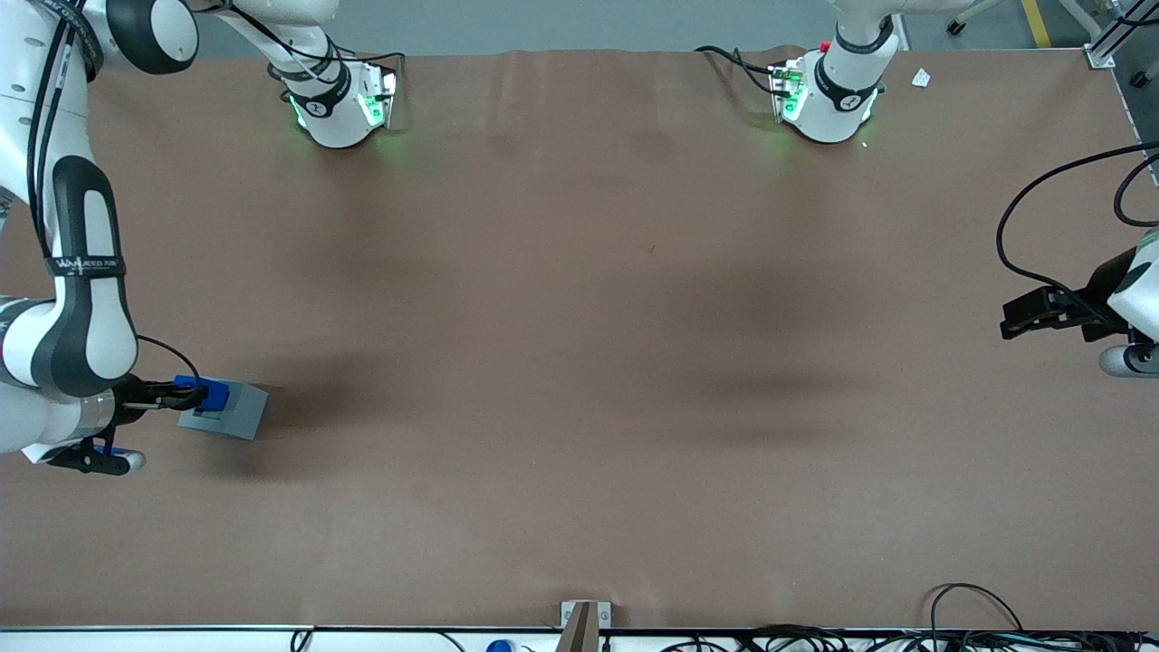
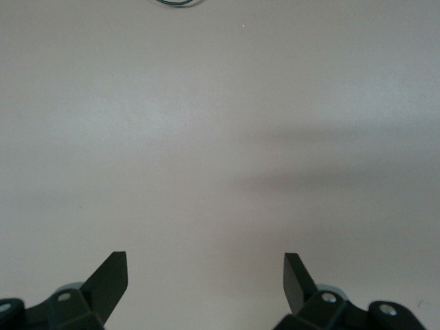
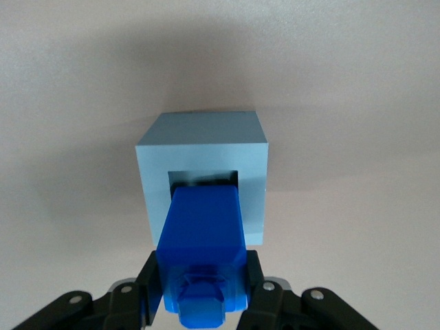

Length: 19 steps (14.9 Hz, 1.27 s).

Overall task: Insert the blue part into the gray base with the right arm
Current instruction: 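Lower the blue block into the gray base's square opening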

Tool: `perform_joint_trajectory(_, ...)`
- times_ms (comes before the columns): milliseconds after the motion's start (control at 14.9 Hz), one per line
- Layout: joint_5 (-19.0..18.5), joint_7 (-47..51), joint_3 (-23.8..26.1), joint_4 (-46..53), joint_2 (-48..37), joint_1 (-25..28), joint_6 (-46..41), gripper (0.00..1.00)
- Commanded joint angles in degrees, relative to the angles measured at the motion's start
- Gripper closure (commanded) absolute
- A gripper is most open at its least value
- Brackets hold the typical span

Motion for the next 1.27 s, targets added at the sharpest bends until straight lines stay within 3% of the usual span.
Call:
perform_joint_trajectory(0, -0.7, -0.5, 0.8, 3.9, 2.8, -0.9, -0.4, 1.00)
perform_joint_trajectory(603, -0.5, 1.6, 0.9, 5.7, 4.7, 0.4, 0.1, 1.00)
perform_joint_trajectory(872, -0.5, 1.6, 0.9, 5.7, 4.9, 0.8, 1.4, 0.85)
perform_joint_trajectory(939, -0.5, 1.5, 0.9, 5.7, 4.9, 0.8, 1.9, 0.72)
perform_joint_trajectory(1073, -0.4, 1.0, 0.9, 5.0, 4.9, 0.7, 3.3, 0.00)
perform_joint_trajectory(1207, -0.4, 1.0, 0.9, 5.3, 4.6, 0.8, 3.4, 0.00)
